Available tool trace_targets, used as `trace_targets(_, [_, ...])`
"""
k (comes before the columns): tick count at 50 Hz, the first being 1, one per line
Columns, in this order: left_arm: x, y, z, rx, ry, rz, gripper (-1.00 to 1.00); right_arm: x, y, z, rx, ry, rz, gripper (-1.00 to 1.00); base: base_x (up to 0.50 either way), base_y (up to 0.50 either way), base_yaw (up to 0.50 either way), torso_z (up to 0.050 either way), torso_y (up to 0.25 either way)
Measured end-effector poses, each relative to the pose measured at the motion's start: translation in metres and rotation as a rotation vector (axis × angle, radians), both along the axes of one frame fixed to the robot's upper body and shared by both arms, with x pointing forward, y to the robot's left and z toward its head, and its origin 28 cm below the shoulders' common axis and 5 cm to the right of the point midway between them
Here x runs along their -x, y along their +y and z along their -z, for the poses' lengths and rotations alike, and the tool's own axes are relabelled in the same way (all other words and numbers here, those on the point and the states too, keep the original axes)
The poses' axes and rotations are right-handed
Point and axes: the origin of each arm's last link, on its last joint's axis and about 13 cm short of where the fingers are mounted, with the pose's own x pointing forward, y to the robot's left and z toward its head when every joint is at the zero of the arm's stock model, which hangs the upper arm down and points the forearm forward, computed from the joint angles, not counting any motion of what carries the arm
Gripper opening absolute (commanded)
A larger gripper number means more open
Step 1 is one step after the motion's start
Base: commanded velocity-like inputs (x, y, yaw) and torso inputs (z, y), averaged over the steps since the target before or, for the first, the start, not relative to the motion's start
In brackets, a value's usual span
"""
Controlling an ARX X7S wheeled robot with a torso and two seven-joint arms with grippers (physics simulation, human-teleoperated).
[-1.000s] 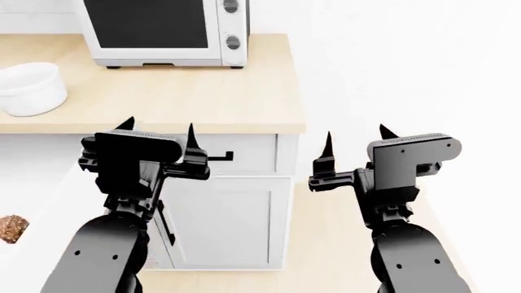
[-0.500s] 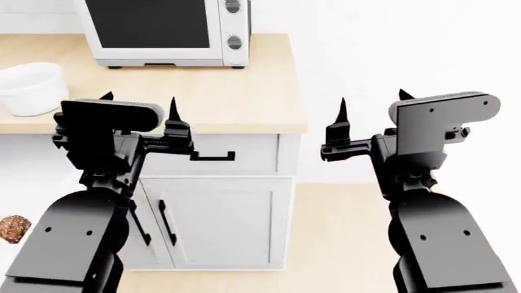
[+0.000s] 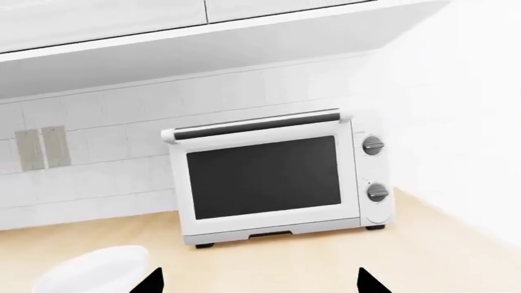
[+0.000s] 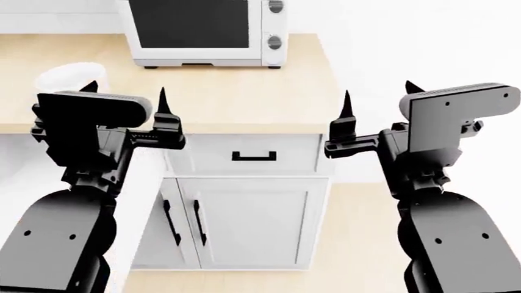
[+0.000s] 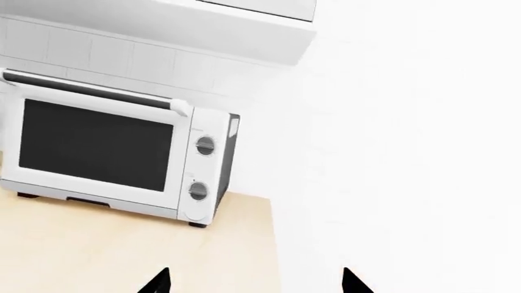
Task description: Place the bar in the bowl and close the drawer.
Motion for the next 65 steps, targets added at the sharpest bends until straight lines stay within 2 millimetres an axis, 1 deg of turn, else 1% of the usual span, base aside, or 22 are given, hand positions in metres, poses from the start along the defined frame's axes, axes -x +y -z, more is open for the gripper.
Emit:
trace_targets(18, [0.0039, 0.0022, -0.0001, -0.027, 0.001, -0.018, 1.00, 0.0041, 0.0001, -0.0004, 0.002, 0.001, -0.007, 1.00, 0.00, 0.41, 0.00, 0.000, 0.000])
trace_targets(36, [0.0054, 0.0045, -0.0037, -0.042, 0.005, -0.028, 1.00, 0.0024, 0.0027, 0.0003, 0.010, 0.011, -0.012, 1.00, 0.00, 0.26, 0.00, 0.000, 0.000])
trace_targets(65, [0.0064, 0.0061, -0.0053, -0.059, 0.004, -0.035, 1.00, 0.0050, 0.0023, -0.0017, 0.023, -0.004, -0.022, 1.00, 0.00, 0.33, 0.00, 0.000, 0.000])
